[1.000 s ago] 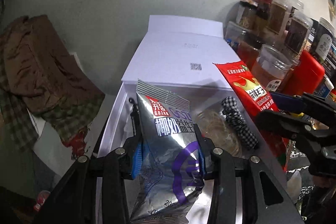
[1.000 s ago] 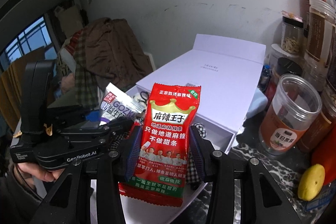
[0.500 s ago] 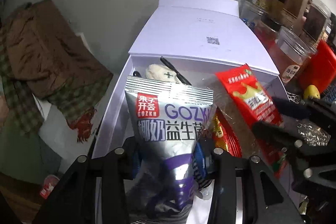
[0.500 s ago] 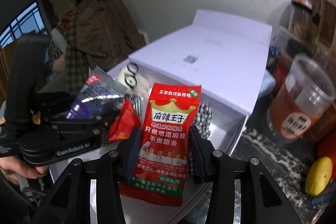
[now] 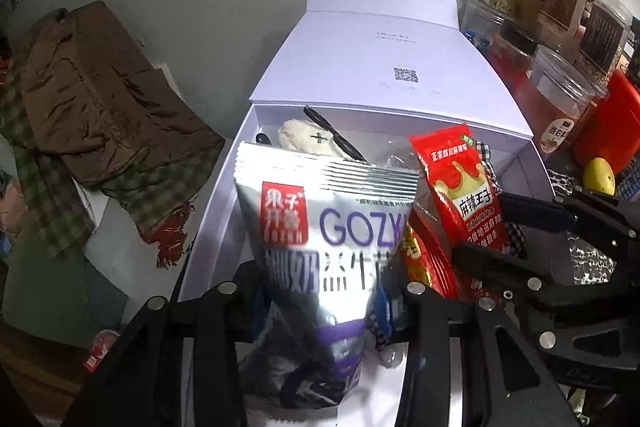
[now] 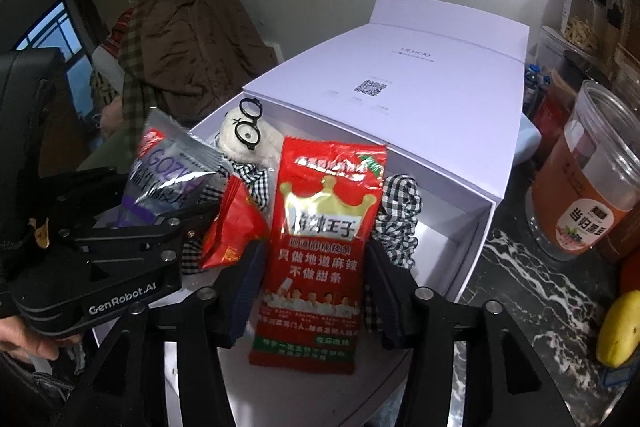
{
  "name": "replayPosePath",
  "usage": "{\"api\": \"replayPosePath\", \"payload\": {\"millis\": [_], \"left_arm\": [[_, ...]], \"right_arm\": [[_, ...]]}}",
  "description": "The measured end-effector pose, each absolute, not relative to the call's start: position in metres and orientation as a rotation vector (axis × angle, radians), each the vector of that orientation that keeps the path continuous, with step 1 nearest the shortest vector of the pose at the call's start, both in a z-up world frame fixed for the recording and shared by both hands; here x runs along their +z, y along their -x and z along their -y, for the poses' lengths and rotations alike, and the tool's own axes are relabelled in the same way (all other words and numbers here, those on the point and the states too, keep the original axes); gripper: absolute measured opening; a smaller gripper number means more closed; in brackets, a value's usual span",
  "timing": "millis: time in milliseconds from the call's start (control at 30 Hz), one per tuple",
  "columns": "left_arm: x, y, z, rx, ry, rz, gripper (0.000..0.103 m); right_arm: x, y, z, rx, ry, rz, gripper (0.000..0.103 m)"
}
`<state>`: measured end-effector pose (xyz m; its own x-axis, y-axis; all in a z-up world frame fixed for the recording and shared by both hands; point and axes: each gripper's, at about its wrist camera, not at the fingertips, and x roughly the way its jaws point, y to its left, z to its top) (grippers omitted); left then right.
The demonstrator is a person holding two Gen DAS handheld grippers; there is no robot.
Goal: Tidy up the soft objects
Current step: 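Lower both bags into the white box and open both tools, then withdraw both tools from the box back over the counter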
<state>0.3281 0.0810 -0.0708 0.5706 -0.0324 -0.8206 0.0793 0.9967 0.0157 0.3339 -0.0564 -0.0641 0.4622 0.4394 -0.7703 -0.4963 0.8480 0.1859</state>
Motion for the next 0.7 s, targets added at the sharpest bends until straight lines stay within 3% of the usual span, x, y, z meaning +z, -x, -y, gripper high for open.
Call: {"api": "replayPosePath", "payload": {"millis": [67,233,367,700], "left_arm": [[-0.068,-0.325,-0.081,-0.056,-0.05,-0.964,0.043],[-0.058,-0.318,-0.08,-0.045,-0.064,-0.951,0.049],[-0.042,-0.308,-0.076,-0.022,-0.086,-0.898,0.067],[0.002,-0.283,-0.069,-0.028,-0.084,-0.805,0.067]], "right_arm": [[-0.059,-0.333,0.055,0.565,0.074,-0.917,0.068],[-0.042,-0.323,0.061,0.552,0.094,-0.874,0.07],[-0.026,-0.314,0.069,0.528,0.111,-0.837,0.071],[0.018,-0.288,0.081,0.485,0.129,-0.732,0.071]]}}
